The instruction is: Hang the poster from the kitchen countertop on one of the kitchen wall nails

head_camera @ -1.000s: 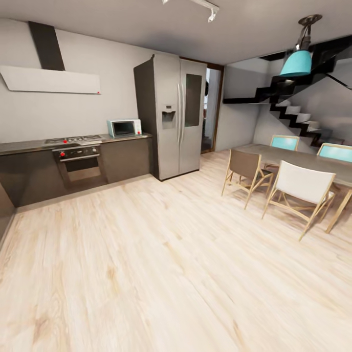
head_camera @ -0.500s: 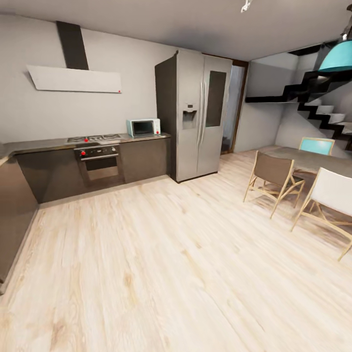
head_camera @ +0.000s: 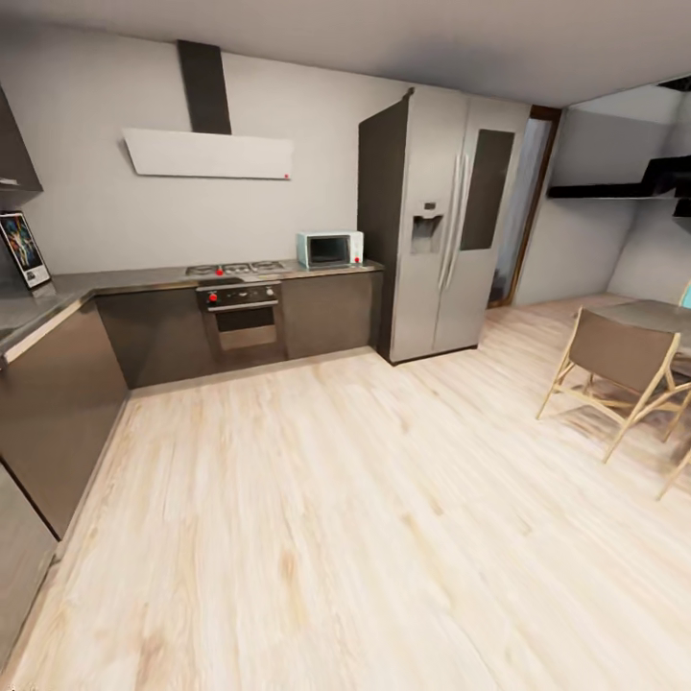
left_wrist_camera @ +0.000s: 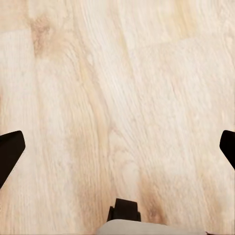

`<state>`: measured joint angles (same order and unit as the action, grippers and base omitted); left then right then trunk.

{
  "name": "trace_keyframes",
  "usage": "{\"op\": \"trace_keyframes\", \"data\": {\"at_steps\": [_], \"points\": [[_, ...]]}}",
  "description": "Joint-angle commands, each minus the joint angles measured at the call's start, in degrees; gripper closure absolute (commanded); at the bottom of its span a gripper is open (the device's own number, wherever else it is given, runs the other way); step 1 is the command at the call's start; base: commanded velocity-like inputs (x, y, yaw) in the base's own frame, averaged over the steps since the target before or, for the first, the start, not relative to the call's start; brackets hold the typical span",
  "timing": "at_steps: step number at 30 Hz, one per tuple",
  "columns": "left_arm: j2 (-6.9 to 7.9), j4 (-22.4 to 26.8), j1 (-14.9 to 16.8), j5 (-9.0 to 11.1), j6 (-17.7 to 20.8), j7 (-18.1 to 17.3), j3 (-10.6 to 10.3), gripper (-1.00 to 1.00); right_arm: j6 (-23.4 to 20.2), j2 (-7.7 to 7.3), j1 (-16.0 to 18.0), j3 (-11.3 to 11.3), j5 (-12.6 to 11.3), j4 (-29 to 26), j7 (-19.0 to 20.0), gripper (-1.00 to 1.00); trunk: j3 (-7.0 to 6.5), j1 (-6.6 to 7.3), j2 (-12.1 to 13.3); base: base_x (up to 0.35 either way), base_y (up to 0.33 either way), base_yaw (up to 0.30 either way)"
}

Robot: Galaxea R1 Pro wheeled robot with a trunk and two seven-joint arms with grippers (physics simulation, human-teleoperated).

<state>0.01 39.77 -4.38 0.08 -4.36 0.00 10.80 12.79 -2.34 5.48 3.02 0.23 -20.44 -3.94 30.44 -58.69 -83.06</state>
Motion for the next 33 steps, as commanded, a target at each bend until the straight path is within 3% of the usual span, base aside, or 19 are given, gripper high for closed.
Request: {"op": "trace_keyframes", "data": {"at_steps": [1, 10, 16, 33], "points": [[0.0, 0.0, 0.0, 0.0, -0.2, 0.0, 0.1, -1.0, 0.1, -0.05, 0.0, 0.3, 0.0, 0.0, -0.4, -1.0, 0.07, -0.04, 0.0, 0.337, 0.012, 0.27], [-0.01, 0.1, 0.0, 0.0, -0.3, -0.1, 3.0, -1.0, -0.1, -0.12, 0.0, 0.3, 0.0, 0.0, -0.2, -1.0, 0.19, -0.04, 0.0, 0.338, 0.004, 0.123], [-0.01, 0.1, 0.0, 0.0, -0.3, -0.2, 3.3, -1.0, -0.1, -0.12, 0.0, 0.3, 0.0, 0.0, -0.2, -1.0, 0.2, -0.04, 0.0, 0.339, 0.0, 0.11], [-0.01, 0.1, 0.0, 0.0, -0.3, -0.2, 3.4, -1.0, 0.1, -0.12, 0.0, 0.3, -0.1, 0.0, -0.4, -1.0, 0.33, -0.04, 0.0, 0.339, 0.0, 0.264]]}}
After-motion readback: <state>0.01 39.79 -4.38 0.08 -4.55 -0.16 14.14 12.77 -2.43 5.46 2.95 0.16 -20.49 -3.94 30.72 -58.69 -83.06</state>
